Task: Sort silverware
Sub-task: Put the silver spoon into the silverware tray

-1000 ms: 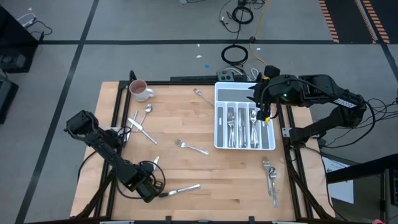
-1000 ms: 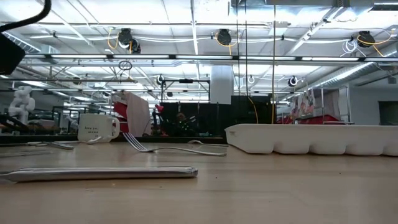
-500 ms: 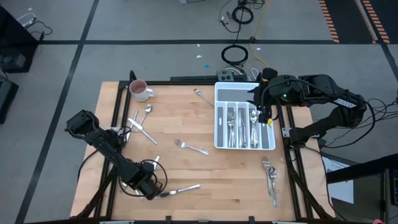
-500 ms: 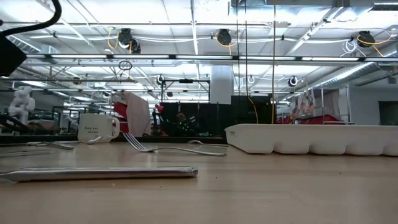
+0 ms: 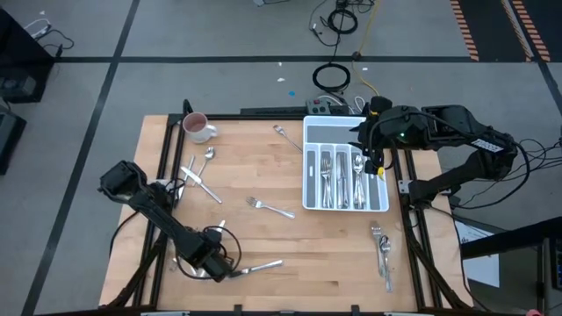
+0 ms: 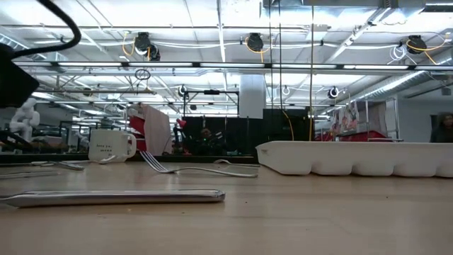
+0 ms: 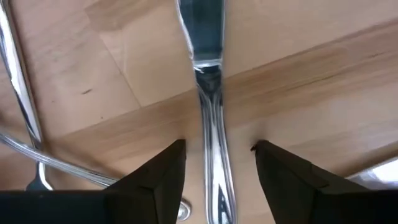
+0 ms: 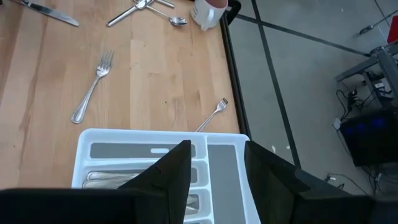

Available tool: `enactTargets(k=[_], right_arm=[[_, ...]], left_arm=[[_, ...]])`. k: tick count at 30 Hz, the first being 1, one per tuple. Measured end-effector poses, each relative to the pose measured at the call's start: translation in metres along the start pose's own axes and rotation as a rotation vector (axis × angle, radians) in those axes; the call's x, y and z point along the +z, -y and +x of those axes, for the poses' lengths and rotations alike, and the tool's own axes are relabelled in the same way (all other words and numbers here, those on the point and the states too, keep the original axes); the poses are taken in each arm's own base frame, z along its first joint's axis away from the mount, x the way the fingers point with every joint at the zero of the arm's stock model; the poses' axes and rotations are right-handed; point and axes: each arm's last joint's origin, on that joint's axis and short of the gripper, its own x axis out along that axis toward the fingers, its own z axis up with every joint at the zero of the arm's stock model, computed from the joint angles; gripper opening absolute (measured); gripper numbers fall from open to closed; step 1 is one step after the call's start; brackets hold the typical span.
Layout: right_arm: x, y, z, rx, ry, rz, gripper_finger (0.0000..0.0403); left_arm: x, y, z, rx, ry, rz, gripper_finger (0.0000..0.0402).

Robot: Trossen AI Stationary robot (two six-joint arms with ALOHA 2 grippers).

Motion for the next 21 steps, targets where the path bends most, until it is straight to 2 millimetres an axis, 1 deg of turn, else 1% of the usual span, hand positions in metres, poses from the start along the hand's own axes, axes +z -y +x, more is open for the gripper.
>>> enactTargets(k=[6, 9, 12, 19, 21], right_arm=[[0.0, 0.0, 0.0, 0.0, -0.001, 0.0, 0.0139], [0.0, 0.0, 0.0, 0.0, -0.001, 0.004, 0.0139], [0.0, 0.0, 0.0, 0.0, -0.002, 0.006, 0.0139], [0.0, 0.0, 0.0, 0.001, -0.002, 0.007, 0.0139], [0.0, 0.0, 0.0, 0.002, -0.002, 0.014, 0.0139]], left_arm=[[0.002, 0.005, 0.015, 0.039, 0.004, 0.019, 0.0198], [0.003, 0.007, 0.02, 0.059, -0.014, 0.018, 0.0188], [0.003, 0.007, 0.021, 0.064, -0.018, 0.037, 0.0159], [0.01, 0.007, 0.02, 0.08, -0.012, 0.038, 0.0061], [0.011, 0.007, 0.02, 0.078, -0.006, 0.05, 0.004]])
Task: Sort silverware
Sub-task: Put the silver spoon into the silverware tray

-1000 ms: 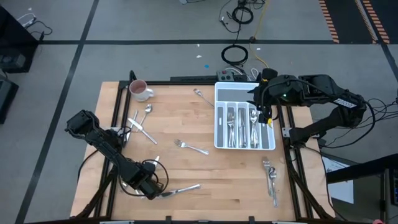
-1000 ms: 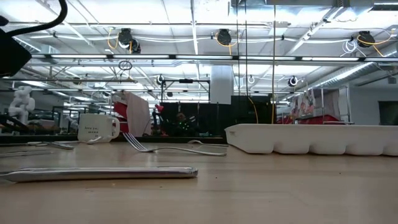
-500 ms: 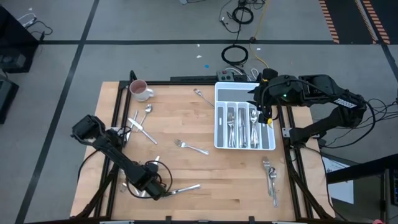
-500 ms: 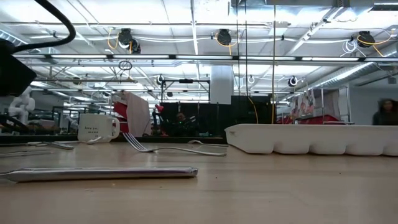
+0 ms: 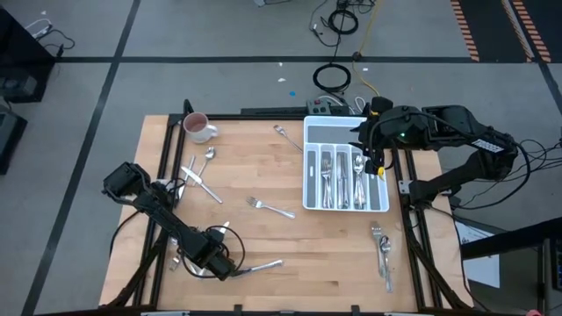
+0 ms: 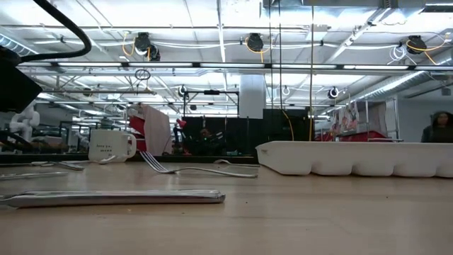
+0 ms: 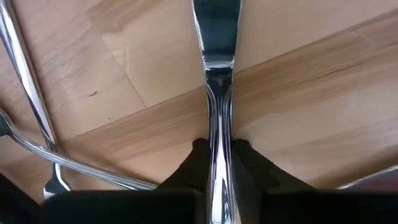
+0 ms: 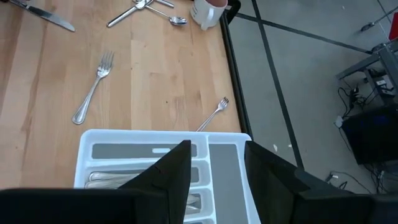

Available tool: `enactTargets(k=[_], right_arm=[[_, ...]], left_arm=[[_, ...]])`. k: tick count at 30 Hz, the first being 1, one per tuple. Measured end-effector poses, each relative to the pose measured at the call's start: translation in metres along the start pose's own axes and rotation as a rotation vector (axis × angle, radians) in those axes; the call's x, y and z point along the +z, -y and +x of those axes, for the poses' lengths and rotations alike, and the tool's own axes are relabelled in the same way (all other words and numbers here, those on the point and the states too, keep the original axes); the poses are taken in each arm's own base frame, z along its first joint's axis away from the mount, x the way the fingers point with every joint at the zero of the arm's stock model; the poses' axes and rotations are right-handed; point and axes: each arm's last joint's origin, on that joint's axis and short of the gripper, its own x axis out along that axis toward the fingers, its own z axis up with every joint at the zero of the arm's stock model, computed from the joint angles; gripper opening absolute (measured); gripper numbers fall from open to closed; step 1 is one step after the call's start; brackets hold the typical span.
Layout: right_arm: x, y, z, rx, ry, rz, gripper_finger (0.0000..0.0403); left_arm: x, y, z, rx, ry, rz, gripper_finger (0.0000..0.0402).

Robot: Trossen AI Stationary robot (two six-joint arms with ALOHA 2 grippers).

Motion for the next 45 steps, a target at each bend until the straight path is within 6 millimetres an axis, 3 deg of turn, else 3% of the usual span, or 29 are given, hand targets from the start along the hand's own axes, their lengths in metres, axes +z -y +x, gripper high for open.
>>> enactTargets(k=[8, 13, 16, 24, 28, 33, 40, 45], right_arm=[[-0.001, 0.0, 0.0, 0.008, -0.01, 0.004, 0.0139], [-0.001, 0.0, 0.0, 0.008, -0.01, 0.004, 0.0139], [-0.001, 0.0, 0.0, 0.008, -0.01, 0.004, 0.0139], [-0.001, -0.001, 0.0, 0.027, -0.011, 0.003, 0.0139], [0.0, -0.005, 0.007, 0.092, -0.015, -0.001, 0.0139], [0.009, -0.021, 0.041, 0.226, 0.019, -0.034, 0.0139], [0.013, -0.054, 0.115, 0.393, 0.032, -0.15, 0.0153], [0.013, -0.079, 0.175, 0.504, 0.002, -0.195, 0.0168]], left_arm=[[-0.001, 0.001, -0.003, 0.008, 0.002, -0.001, 0.0039], [-0.004, 0.003, -0.017, 0.0, 0.048, 0.008, 0.0038], [-0.002, 0.005, -0.026, -0.022, 0.119, 0.005, 0.0001], [-0.003, 0.014, -0.041, -0.067, 0.15, -0.008, 0.0001], [-0.003, 0.02, -0.057, -0.072, 0.193, -0.02, 0.0001], [-0.008, 0.029, -0.098, -0.086, 0.264, 0.027, 0.0001], [-0.026, 0.018, -0.18, -0.05, 0.395, 0.05, 0.0001], [-0.044, 0.002, -0.233, -0.266, 0.507, 0.146, 0.0001]])
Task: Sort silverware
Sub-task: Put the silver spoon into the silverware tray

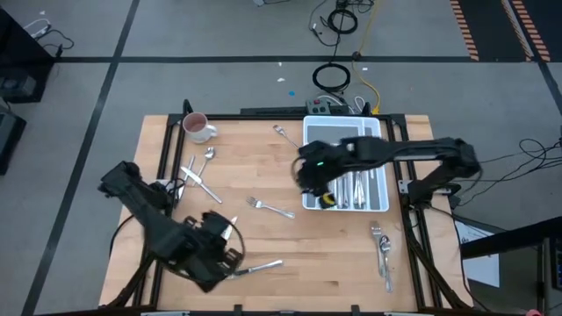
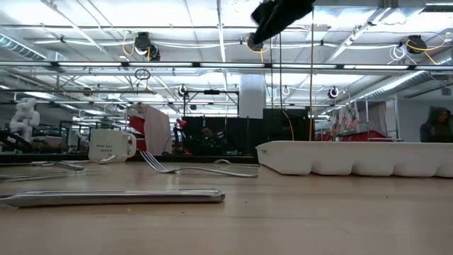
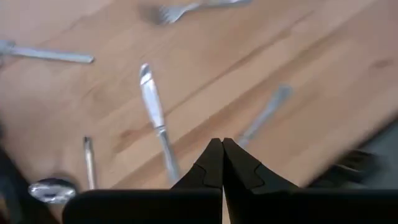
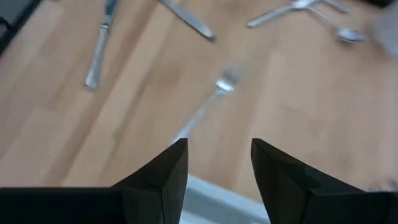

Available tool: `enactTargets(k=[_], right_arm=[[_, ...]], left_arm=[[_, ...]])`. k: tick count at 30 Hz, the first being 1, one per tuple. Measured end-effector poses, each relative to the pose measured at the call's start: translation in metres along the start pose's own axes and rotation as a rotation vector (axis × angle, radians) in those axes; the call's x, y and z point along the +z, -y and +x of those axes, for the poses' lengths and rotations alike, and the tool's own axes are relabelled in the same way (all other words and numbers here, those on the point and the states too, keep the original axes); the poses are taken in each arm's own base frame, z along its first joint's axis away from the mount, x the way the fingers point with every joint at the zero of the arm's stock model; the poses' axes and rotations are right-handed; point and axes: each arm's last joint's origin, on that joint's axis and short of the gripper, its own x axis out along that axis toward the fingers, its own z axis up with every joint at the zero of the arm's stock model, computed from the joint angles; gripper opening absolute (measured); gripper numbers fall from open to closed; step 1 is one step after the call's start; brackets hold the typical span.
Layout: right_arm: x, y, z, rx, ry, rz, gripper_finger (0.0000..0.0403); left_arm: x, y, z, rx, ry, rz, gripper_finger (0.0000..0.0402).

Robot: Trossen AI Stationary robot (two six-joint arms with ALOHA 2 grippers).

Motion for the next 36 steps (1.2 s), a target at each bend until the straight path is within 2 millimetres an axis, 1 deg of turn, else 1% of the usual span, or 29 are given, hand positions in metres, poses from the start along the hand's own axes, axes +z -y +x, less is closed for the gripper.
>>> enactTargets(k=[3, 6, 9, 12, 16, 17, 19, 21, 24, 26, 29, 30, 31, 33, 36], right_arm=[[0.006, 0.002, 0.037, 0.098, 0.045, 0.001, 0.0178], [0.015, 0.0, 0.07, 0.164, 0.124, -0.016, 0.0189], [0.023, -0.004, 0.097, 0.165, 0.209, -0.073, 0.0196], [0.032, -0.007, 0.12, 0.147, 0.304, -0.097, 0.0196], [0.036, -0.009, 0.147, 0.139, 0.386, -0.043, 0.0191], [0.035, -0.01, 0.153, 0.141, 0.38, -0.011, 0.019], [0.033, -0.01, 0.155, 0.138, 0.356, 0.073, 0.0186], [0.031, -0.01, 0.153, 0.144, 0.325, 0.11, 0.0176], [0.03, -0.011, 0.138, 0.12, 0.275, 0.082, 0.0141], [0.031, -0.011, 0.121, 0.083, 0.254, 0.043, 0.0101], [0.033, -0.011, 0.093, 0.022, 0.226, 0.025, 0.0029], [0.032, -0.012, 0.084, 0.018, 0.217, 0.025, 0.0015], [0.033, -0.012, 0.074, 0.016, 0.217, 0.025, 0.001], [0.034, -0.013, 0.054, 0.013, 0.227, 0.025, 0.0019], [0.033, -0.015, 0.024, -0.016, 0.241, 0.028, 0.0032]], left_arm=[[0.007, -0.009, -0.027, -0.084, 0.03, -0.011, 0.0011], [0.01, -0.019, -0.044, -0.152, 0.086, -0.024, 0.0022], [0.013, -0.029, -0.057, -0.203, 0.113, -0.007, 0.0023], [0.016, -0.033, -0.062, -0.219, 0.129, 0.022, 0.0024], [0.019, -0.037, -0.064, -0.217, 0.146, 0.027, 0.0025], [0.019, -0.036, -0.062, -0.211, 0.148, 0.036, 0.0025], [0.018, -0.035, -0.053, -0.176, 0.133, 0.036, 0.0024], [0.017, -0.033, -0.036, -0.109, 0.084, 0.005, 0.0013], [0.012, -0.034, -0.002, 0.031, 0.031, -0.029, 0.0005], [0.006, -0.04, 0.022, 0.144, -0.043, -0.06, 0.0004], [-0.005, -0.054, 0.057, 0.311, -0.156, -0.119, 0.0003], [-0.01, -0.058, 0.069, 0.35, -0.186, -0.145, 0.0003], [-0.014, -0.061, 0.079, 0.371, -0.214, -0.166, 0.0003], [-0.023, -0.063, 0.097, 0.36, -0.257, -0.212, 0.0002], [-0.033, -0.067, 0.117, 0.351, -0.286, -0.344, 0.0002]])
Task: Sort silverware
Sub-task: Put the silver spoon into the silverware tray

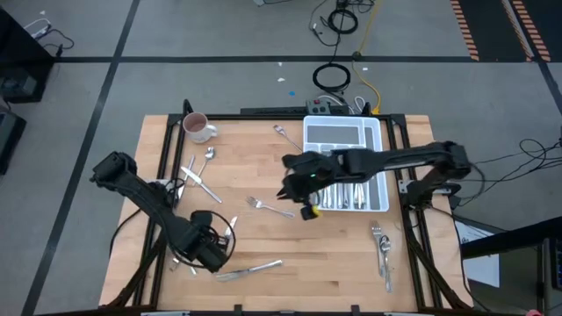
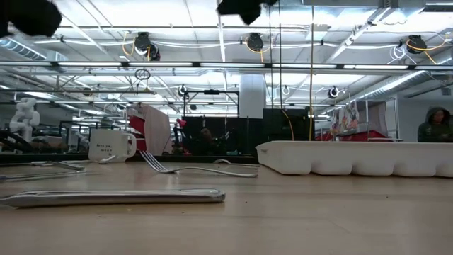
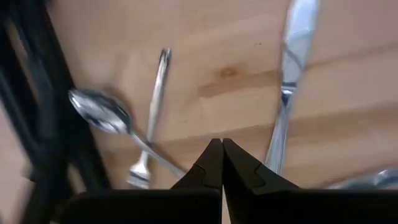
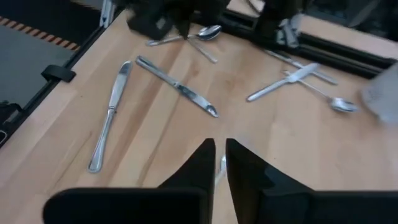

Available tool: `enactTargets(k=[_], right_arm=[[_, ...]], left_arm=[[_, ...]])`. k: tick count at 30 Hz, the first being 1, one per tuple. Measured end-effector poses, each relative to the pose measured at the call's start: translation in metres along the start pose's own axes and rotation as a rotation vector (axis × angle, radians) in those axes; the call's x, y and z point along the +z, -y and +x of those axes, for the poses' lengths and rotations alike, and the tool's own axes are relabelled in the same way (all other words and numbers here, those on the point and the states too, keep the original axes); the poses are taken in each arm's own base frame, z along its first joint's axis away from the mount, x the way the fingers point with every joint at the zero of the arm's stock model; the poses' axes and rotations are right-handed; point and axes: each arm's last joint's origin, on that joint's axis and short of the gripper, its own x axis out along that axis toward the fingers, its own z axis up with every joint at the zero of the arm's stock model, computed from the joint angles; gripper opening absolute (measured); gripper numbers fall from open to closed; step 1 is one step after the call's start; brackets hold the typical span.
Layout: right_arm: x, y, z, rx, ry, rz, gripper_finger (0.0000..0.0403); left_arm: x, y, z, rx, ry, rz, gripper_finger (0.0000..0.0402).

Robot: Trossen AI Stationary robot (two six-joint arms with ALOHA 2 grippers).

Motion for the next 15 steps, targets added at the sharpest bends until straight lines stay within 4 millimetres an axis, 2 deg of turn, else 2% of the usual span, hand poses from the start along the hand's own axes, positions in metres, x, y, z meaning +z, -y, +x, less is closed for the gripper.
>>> enactTargets(k=[3, 8, 12, 15], right_arm=[[0.003, -0.002, -0.025, -0.02, 0.004, 0.001, 0.0033], [0.006, -0.005, -0.057, -0.038, 0.022, -0.002, 0.0034], [0.002, -0.007, -0.068, -0.029, -0.015, -0.002, 0.0034], [-0.002, -0.008, -0.07, -0.019, -0.057, 0.002, 0.0034]], left_arm=[[-0.006, -0.004, 0.013, -0.01, 0.004, -0.22, 0.0001], [-0.007, -0.007, 0.018, 0.044, -0.037, -0.265, 0.0014], [-0.011, -0.009, 0.018, 0.023, -0.011, -0.22, 0.0048], [-0.012, -0.01, 0.018, 0.01, 0.015, 0.052, 0.0067]])
